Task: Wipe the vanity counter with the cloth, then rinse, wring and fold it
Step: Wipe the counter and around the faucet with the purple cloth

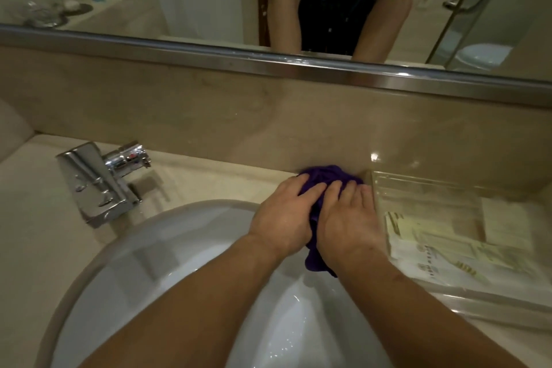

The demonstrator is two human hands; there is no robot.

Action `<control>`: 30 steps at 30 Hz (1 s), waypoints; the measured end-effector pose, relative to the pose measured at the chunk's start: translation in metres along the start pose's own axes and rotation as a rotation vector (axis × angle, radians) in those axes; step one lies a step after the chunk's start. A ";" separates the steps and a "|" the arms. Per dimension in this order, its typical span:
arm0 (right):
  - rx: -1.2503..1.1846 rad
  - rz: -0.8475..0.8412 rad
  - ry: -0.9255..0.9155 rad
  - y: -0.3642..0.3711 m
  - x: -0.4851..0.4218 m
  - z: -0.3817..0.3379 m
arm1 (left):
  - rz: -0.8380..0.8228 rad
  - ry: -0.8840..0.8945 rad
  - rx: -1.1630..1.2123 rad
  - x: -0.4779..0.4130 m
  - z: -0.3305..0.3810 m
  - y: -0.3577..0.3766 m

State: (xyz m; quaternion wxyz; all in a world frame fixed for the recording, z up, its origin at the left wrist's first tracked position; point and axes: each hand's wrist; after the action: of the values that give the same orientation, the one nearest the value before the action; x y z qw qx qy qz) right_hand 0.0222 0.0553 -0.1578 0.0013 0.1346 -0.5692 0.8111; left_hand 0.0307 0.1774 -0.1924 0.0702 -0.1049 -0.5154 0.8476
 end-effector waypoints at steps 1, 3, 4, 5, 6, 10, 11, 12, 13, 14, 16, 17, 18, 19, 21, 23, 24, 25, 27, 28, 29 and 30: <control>-0.043 0.001 0.024 0.001 -0.001 -0.004 | -0.001 -0.002 -0.001 0.001 -0.001 -0.002; -0.159 0.003 0.080 0.003 -0.005 -0.015 | -0.011 -0.001 -0.010 0.001 -0.002 -0.011; -0.232 0.031 0.115 0.002 -0.007 -0.021 | -0.014 0.000 -0.017 0.000 -0.006 -0.015; -0.305 0.071 0.139 0.002 -0.010 -0.026 | -0.009 0.004 -0.017 0.000 -0.009 -0.020; -0.368 0.102 0.143 0.000 -0.012 -0.034 | 0.007 -0.001 -0.013 0.001 -0.016 -0.023; -0.507 0.179 0.098 -0.001 -0.017 -0.069 | 0.067 -0.053 -0.006 0.013 -0.047 -0.040; -0.535 0.229 0.070 -0.001 -0.019 -0.081 | 0.087 -0.067 -0.002 0.018 -0.057 -0.045; -0.561 0.277 0.042 0.000 -0.022 -0.092 | 0.111 -0.082 0.000 0.021 -0.066 -0.049; -0.575 0.314 0.019 0.000 -0.024 -0.102 | 0.139 -0.099 -0.005 0.026 -0.076 -0.053; -0.590 0.345 -0.003 -0.001 -0.025 -0.112 | 0.160 -0.124 -0.019 0.030 -0.086 -0.056; -0.623 0.368 -0.068 -0.009 -0.028 -0.127 | 0.197 -0.186 -0.051 0.040 -0.107 -0.059; -0.638 0.351 -0.110 -0.013 -0.030 -0.135 | 0.216 -0.219 -0.067 0.046 -0.115 -0.060; -0.650 0.325 -0.158 -0.017 -0.031 -0.142 | 0.228 -0.254 -0.089 0.051 -0.123 -0.062; -0.657 0.310 -0.209 -0.021 -0.034 -0.148 | 0.245 -0.271 -0.110 0.056 -0.128 -0.064; -0.649 0.308 -0.313 -0.029 -0.040 -0.156 | 0.273 -0.296 -0.151 0.065 -0.133 -0.068; -0.611 0.286 -0.421 -0.037 -0.049 -0.160 | 0.233 -0.392 -0.156 0.075 -0.135 -0.065; -0.587 0.264 -0.480 -0.042 -0.053 -0.160 | 0.217 -0.432 -0.157 0.081 -0.135 -0.064; -0.566 0.233 -0.537 -0.049 -0.057 -0.159 | 0.226 -0.447 -0.178 0.088 -0.134 -0.065; -0.527 0.172 -0.648 -0.063 -0.060 -0.164 | 0.202 -0.490 -0.276 0.104 -0.132 -0.069; -0.509 0.160 -0.687 -0.068 -0.060 -0.168 | 0.179 -0.524 -0.334 0.109 -0.133 -0.071; -0.503 0.161 -0.711 -0.071 -0.059 -0.173 | 0.174 -0.550 -0.365 0.112 -0.134 -0.075; -0.503 0.170 -0.718 -0.073 -0.058 -0.176 | 0.174 -0.564 -0.385 0.114 -0.133 -0.079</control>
State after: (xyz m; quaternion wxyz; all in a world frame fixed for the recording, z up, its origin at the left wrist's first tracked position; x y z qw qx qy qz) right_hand 0.0508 0.2525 -0.1586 -0.2303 0.3562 -0.7223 0.5463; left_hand -0.0456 0.3536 -0.1931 -0.1684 0.0785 -0.6541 0.7332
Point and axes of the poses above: each hand's wrist, its own x-axis away from the middle knuckle, its own y-axis out of the palm, z = x × y
